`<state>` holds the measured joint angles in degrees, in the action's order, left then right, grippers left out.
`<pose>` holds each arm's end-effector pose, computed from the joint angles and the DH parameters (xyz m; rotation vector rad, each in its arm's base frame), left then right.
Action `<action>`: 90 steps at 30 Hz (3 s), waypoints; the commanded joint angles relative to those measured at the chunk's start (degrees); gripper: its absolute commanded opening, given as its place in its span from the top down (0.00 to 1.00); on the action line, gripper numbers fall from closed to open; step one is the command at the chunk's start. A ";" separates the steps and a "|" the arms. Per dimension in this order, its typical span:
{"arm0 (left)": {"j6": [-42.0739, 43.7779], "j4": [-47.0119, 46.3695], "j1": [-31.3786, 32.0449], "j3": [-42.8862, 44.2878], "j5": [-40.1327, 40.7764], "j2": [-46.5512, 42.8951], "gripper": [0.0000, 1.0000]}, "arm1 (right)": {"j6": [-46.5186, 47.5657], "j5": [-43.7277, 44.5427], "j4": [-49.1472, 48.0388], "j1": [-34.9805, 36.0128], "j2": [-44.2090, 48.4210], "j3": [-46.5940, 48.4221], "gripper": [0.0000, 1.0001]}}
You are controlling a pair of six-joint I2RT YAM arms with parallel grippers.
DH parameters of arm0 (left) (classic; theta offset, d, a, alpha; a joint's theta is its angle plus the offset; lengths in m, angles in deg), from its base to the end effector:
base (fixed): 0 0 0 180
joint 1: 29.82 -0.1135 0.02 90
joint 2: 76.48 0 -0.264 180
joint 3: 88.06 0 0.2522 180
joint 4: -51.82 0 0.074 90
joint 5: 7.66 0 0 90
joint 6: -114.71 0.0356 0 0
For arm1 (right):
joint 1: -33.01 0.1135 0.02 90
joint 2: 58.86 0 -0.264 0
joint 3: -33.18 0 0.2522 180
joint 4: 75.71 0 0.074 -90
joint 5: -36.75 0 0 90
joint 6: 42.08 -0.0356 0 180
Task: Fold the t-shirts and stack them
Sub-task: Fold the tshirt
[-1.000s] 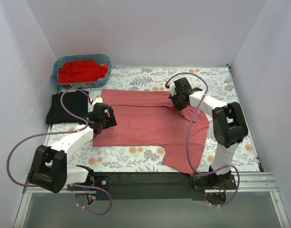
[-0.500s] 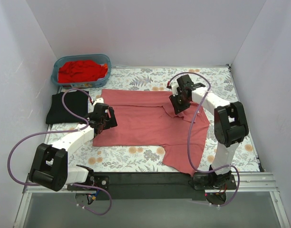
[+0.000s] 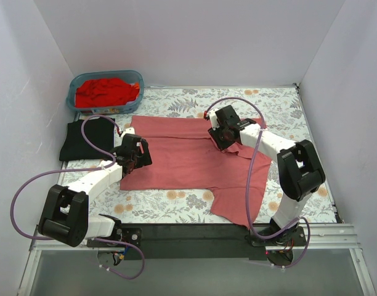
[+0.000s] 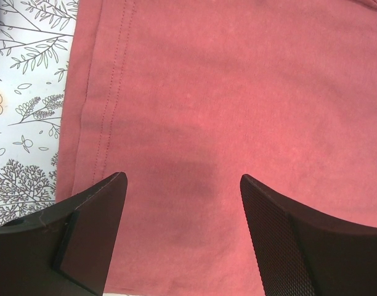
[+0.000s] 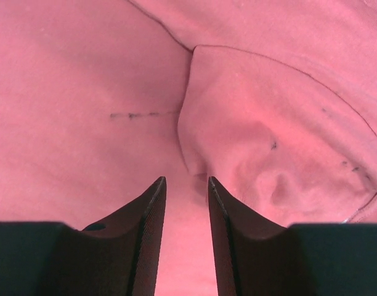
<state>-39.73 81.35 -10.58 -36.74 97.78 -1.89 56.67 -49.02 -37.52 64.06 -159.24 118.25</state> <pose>0.2363 -0.0725 0.1821 -1.0524 2.2352 -0.3048 0.3234 0.1917 0.2186 -0.8230 2.3630 0.0689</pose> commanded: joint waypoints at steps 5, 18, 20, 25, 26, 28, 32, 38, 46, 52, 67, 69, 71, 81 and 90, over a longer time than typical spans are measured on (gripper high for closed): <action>0.55 -1.00 0.27 1.02 0.38 -0.23 0.27 | -0.58 0.78 -4.39 -0.11 -3.51 -0.20 0.65; 0.64 -0.92 0.27 1.02 0.38 -0.14 0.27 | -0.14 1.57 -6.14 -0.20 -7.20 -1.61 0.69; 0.64 -1.00 0.27 1.02 0.38 -0.14 0.27 | -0.23 1.92 -6.49 -0.37 -7.46 -2.05 0.69; 0.64 -1.00 0.27 0.93 0.29 0.12 0.27 | -0.40 1.13 -7.02 -0.72 -7.55 -2.75 0.71; 0.64 -0.92 0.27 0.93 0.29 0.03 0.27 | -0.49 0.96 -7.11 -0.90 -7.46 -2.93 0.73; 0.64 -0.92 0.27 0.93 0.20 -0.05 0.27 | -0.40 0.43 -7.11 -1.16 -7.20 -3.02 0.78; 0.64 -0.92 0.27 0.85 0.20 -0.14 0.27 | -0.49 -0.19 -7.02 -1.51 -6.50 -3.11 0.84; 0.72 -0.92 0.27 0.93 0.11 -0.14 0.27 | -0.49 -1.42 -6.32 -2.04 -4.65 -2.84 0.98; 0.81 -0.92 0.27 0.93 0.11 -0.06 0.27 | -2.07 -7.56 -2.11 -2.04 -3.33 -1.26 0.96; 0.72 -0.83 0.27 0.93 0.03 -0.06 0.27 | -3.92 -8.97 0.53 -2.04 -3.25 0.58 0.94; 0.81 -0.83 0.35 0.93 -0.15 0.03 0.27 | -4.18 -8.80 5.72 -2.04 -4.30 5.77 0.92; 0.81 -0.83 0.35 0.93 -0.24 0.12 0.27 | -4.10 -8.80 5.90 -2.04 -4.47 5.60 0.89; 0.90 -0.83 0.27 0.93 -0.24 0.12 0.27 | -4.01 -8.19 6.07 -2.04 -4.74 5.33 0.88; 0.99 -0.83 0.27 0.85 -0.06 -0.06 0.27 | -3.83 -6.16 6.16 -2.13 -5.53 3.75 0.89; 1.08 -0.83 0.44 0.93 -0.06 0.03 0.27 | -7.69 -13.45 6.16 -2.04 -5.09 4.63 0.94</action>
<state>-39.34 81.37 -10.56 -36.74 97.69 -1.89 51.49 -58.92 -31.86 61.94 -165.03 121.63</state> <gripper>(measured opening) 0.727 0.064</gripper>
